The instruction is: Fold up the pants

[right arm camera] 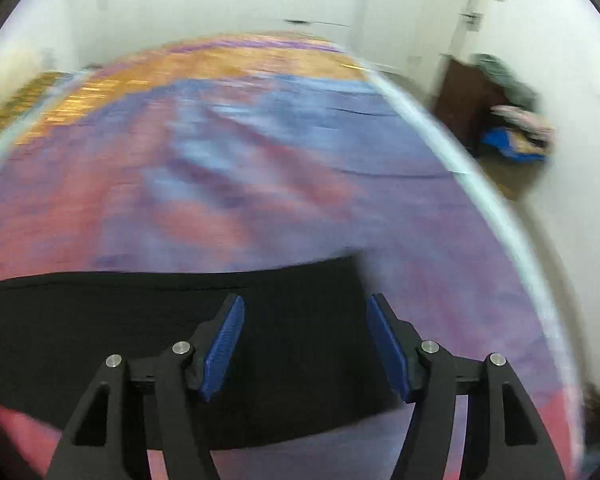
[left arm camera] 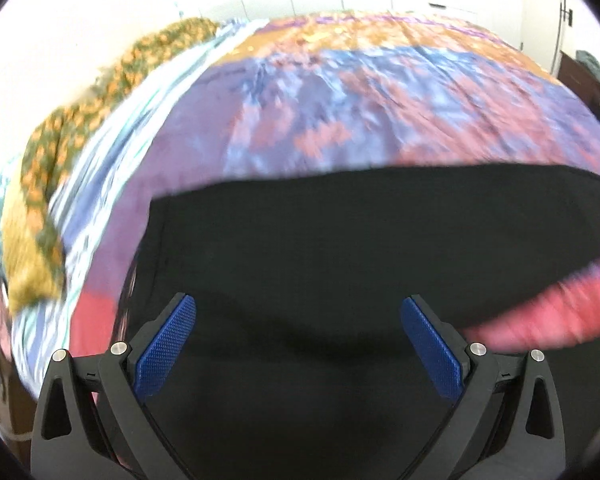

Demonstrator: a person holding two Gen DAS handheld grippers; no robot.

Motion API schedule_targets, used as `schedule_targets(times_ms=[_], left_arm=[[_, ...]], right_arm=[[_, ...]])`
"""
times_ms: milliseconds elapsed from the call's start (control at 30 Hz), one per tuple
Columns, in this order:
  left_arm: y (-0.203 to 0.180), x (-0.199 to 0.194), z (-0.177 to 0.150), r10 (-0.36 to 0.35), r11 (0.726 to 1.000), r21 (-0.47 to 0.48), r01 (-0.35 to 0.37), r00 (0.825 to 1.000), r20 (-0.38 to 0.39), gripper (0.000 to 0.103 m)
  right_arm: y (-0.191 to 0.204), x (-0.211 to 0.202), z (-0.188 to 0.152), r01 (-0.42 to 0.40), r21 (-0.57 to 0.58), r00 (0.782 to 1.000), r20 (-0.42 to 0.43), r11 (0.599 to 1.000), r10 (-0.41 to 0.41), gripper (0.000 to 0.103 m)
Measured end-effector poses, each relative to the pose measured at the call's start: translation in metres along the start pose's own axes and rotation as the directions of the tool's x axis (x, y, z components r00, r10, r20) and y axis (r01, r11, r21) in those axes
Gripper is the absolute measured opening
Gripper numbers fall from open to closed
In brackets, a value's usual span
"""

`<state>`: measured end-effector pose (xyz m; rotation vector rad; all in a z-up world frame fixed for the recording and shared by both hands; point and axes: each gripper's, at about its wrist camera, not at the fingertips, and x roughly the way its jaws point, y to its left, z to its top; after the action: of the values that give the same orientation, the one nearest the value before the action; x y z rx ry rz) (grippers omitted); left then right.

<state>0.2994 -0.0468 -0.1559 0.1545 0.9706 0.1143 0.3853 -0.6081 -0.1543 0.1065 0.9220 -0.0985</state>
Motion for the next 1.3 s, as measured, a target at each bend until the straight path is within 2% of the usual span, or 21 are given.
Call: schedule_targets(times_ms=[33,67,100,133,167,200,233,300,333,367,400,433,567,667,700,800,900,967,1067,1167,1300], left_arm=[[-0.005,0.022,0.006,0.007,1.000,0.020,-0.007,1.000,-0.013,0.103],[-0.009,0.044,0.010,0.027,0.999,0.044,-0.026,0.999,-0.039,0.103],[-0.015,0.078,0.010,0.083,0.995,0.071,-0.076,0.991,-0.101,0.102],[-0.015,0.095,0.009,0.099,0.993,0.077,-0.088,0.985,-0.144,0.103],[-0.013,0.114,0.005,0.067,0.997,0.055,-0.058,0.980,-0.189,0.103],[-0.009,0.118,0.003,0.043,0.999,0.030,-0.038,0.980,-0.193,0.103],[-0.003,0.119,0.003,0.009,1.000,-0.005,-0.010,0.983,-0.184,0.103],[0.003,0.118,0.003,-0.012,1.000,-0.015,0.010,0.983,-0.184,0.103],[0.005,0.117,0.003,-0.004,1.000,-0.006,0.002,0.983,-0.181,0.103],[0.008,0.115,0.003,0.004,1.000,-0.002,-0.004,0.984,-0.179,0.103],[0.012,0.114,0.004,0.008,1.000,0.000,-0.008,0.983,-0.181,0.103],[0.017,0.111,0.005,0.013,1.000,-0.001,-0.013,0.983,-0.182,0.103],[0.041,0.093,0.000,0.028,0.999,-0.015,-0.031,0.987,-0.155,0.102],[0.054,0.064,-0.012,0.007,1.000,-0.028,-0.010,0.993,-0.121,0.102],[0.054,0.049,-0.020,-0.005,1.000,-0.025,0.003,0.995,-0.104,0.102],[0.042,0.008,-0.051,-0.058,0.998,0.007,0.058,0.996,-0.075,0.102],[0.022,-0.015,-0.082,-0.132,0.991,0.026,0.135,0.987,-0.090,0.102],[0.009,-0.019,-0.111,-0.174,0.983,0.035,0.180,0.976,-0.134,0.102],[0.002,-0.014,-0.143,-0.153,0.985,0.049,0.166,0.969,-0.196,0.102],[0.007,-0.017,-0.153,-0.154,0.985,0.046,0.165,0.972,-0.178,0.102],[0.010,-0.012,-0.146,-0.145,0.987,0.038,0.155,0.971,-0.188,0.102]], right_arm=[[0.025,0.001,-0.003,-0.103,-0.004,0.995,-0.012,0.995,0.103,0.067],[0.066,0.003,-0.006,-0.241,-0.018,0.970,-0.037,0.970,0.241,0.070],[0.087,0.004,-0.009,-0.302,-0.030,0.952,-0.050,0.953,0.300,0.071],[0.119,0.007,-0.013,-0.386,-0.046,0.921,-0.081,0.921,0.382,0.072],[0.162,0.014,-0.019,-0.492,-0.055,0.865,-0.139,0.869,0.482,0.072],[0.181,0.017,-0.024,-0.536,-0.053,0.836,-0.169,0.842,0.522,0.072],[0.216,0.026,-0.032,-0.596,-0.054,0.788,-0.232,0.801,0.571,0.072],[0.247,0.039,-0.045,-0.609,-0.085,0.768,-0.309,0.788,0.561,0.072],[0.257,0.049,-0.048,-0.593,-0.121,0.777,-0.345,0.796,0.526,0.072],[0.257,0.059,-0.050,-0.531,-0.180,0.819,-0.358,0.828,0.448,0.072],[0.251,0.063,-0.049,-0.497,-0.197,0.841,-0.347,0.845,0.414,0.072],[0.224,0.069,-0.043,-0.434,-0.179,0.877,-0.307,0.883,0.369,0.072],[0.101,0.066,-0.033,-0.179,0.037,0.957,-0.226,0.983,0.183,0.072],[0.037,0.036,-0.040,0.099,0.006,0.973,-0.211,0.995,-0.095,0.073],[0.027,0.022,-0.044,0.124,0.003,0.973,-0.195,0.992,-0.121,0.073],[0.031,-0.043,-0.074,0.054,0.004,0.990,-0.129,0.999,-0.053,0.074],[0.078,-0.099,-0.127,-0.092,-0.016,0.987,-0.130,0.996,0.089,0.083],[0.117,-0.121,-0.163,-0.213,0.009,0.965,-0.152,0.977,0.212,0.083],[0.164,-0.139,-0.222,-0.338,0.062,0.919,-0.195,0.939,0.343,0.084],[0.200,-0.139,-0.261,-0.369,0.056,0.902,-0.218,0.928,0.372,0.083],[0.217,-0.134,-0.282,-0.346,0.038,0.917,-0.196,0.938,0.346,0.084]])
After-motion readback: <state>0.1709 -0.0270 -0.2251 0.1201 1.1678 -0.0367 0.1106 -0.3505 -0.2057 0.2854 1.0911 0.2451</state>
